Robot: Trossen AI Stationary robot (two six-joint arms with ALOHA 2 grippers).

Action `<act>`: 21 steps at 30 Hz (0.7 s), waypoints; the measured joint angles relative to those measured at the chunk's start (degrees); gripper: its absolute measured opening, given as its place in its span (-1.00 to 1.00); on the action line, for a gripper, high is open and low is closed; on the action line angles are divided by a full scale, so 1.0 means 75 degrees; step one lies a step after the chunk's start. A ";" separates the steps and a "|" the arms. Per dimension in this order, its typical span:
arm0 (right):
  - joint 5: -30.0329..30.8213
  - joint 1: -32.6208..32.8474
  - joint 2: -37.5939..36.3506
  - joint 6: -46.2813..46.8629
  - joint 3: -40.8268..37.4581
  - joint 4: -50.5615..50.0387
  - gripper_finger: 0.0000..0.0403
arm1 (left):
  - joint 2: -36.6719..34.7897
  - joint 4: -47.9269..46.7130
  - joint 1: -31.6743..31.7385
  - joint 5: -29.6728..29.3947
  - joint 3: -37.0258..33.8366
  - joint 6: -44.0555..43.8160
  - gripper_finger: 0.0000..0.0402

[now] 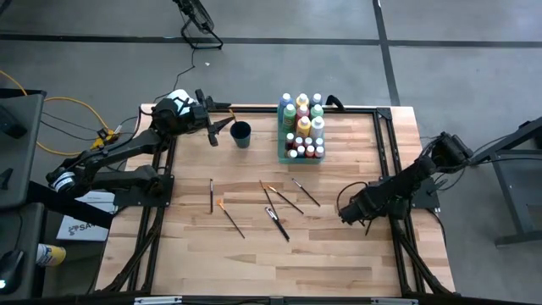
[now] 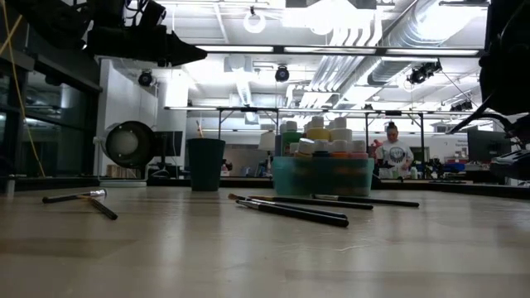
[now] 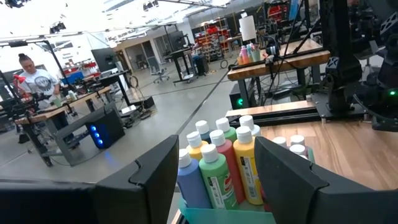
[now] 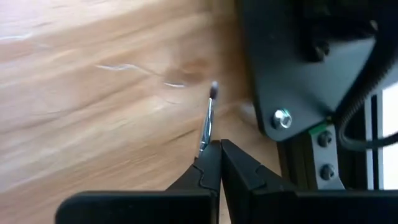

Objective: Pick & Place Paint Supplies
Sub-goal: Put the black silver paint brush into the black cup

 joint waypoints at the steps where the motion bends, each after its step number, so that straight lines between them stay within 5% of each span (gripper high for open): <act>1: 0.0073 -0.0018 0.0000 -0.0149 0.0000 0.0018 -0.99 | 0.0000 0.0000 -0.0001 0.0000 0.0000 0.0000 0.01; 21: 0.1089 -0.0036 0.0008 -0.1789 0.0263 0.0257 -0.99 | 0.0003 -0.0216 0.0000 0.0003 0.0003 -0.0126 0.01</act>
